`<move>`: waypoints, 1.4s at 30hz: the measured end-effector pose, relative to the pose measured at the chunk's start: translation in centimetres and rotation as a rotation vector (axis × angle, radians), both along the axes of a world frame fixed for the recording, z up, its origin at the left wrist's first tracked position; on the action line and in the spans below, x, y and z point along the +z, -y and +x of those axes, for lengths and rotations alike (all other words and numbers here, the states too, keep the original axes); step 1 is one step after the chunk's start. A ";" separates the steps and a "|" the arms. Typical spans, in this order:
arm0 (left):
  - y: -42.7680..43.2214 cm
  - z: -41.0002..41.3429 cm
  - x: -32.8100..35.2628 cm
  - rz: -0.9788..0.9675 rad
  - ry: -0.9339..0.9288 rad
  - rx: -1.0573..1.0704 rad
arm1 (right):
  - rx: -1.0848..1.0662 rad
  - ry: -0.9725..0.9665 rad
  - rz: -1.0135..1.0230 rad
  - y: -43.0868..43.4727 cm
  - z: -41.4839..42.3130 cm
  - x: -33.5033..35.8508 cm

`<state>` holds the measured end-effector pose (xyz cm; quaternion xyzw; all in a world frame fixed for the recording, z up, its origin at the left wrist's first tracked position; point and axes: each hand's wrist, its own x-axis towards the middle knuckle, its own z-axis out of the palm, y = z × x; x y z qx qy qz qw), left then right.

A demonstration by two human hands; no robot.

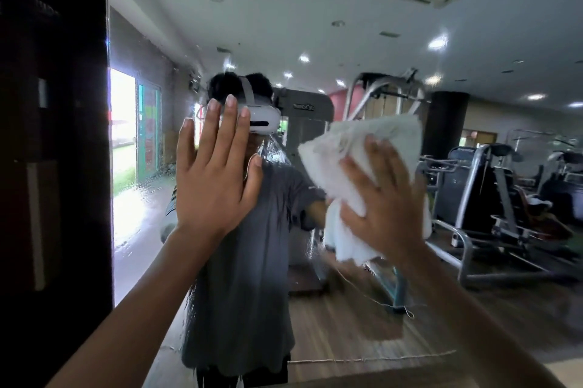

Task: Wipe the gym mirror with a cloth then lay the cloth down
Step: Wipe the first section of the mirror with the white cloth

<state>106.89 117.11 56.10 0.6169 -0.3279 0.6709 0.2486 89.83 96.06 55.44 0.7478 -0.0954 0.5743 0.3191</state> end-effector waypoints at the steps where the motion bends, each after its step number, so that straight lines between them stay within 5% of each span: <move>1: 0.1 -0.1 0.0 0.002 -0.006 0.001 | -0.016 0.039 0.062 0.7 -0.3 1.0; 7: -0.2 0.0 0.0 0.028 -0.044 0.000 | -0.036 0.200 0.327 -3.1 2.4 6.8; 14: -0.4 -0.2 -1.1 0.003 -0.048 0.007 | 0.017 -0.083 -0.065 -1.8 0.8 -2.8; 22: -0.6 -0.2 -3.1 0.044 -0.059 0.052 | 0.053 0.339 0.502 -3.3 3.0 7.3; 31: -0.6 -0.2 -3.1 0.024 -0.053 0.049 | 0.044 -0.073 -0.058 -2.1 1.1 -1.5; 37: -0.4 -0.3 -3.1 0.026 -0.056 0.061 | 0.043 0.221 0.350 -3.3 2.2 8.9; 42: -1.2 0.0 -5.4 0.027 -0.044 0.051 | 0.091 0.153 0.206 -7.4 5.2 3.9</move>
